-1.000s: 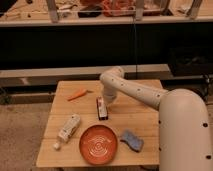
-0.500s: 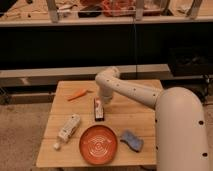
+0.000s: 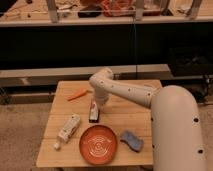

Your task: Push the eraser across the table

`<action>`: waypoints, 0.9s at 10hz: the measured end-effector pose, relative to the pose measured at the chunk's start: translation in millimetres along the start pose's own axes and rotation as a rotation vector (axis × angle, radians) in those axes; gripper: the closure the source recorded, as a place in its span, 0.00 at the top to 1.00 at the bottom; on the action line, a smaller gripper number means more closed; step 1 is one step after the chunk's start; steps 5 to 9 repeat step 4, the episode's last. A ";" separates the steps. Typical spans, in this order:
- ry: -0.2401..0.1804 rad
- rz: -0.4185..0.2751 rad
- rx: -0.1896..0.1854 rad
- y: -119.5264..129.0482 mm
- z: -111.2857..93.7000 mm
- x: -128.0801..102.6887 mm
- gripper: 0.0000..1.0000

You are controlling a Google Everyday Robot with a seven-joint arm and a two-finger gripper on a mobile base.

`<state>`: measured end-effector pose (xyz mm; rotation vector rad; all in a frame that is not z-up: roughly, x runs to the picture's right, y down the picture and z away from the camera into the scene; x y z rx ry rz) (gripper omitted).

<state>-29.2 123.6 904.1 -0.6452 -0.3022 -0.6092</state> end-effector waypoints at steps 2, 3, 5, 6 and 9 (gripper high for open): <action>0.000 -0.005 -0.002 -0.1 0.2 -2.1 0.00; 0.000 -0.023 -0.005 -1.2 1.6 -9.4 0.00; -0.002 -0.029 -0.005 -2.2 1.8 -12.7 0.00; -0.002 -0.029 -0.005 -2.2 1.8 -12.7 0.00; -0.002 -0.029 -0.005 -2.2 1.8 -12.7 0.00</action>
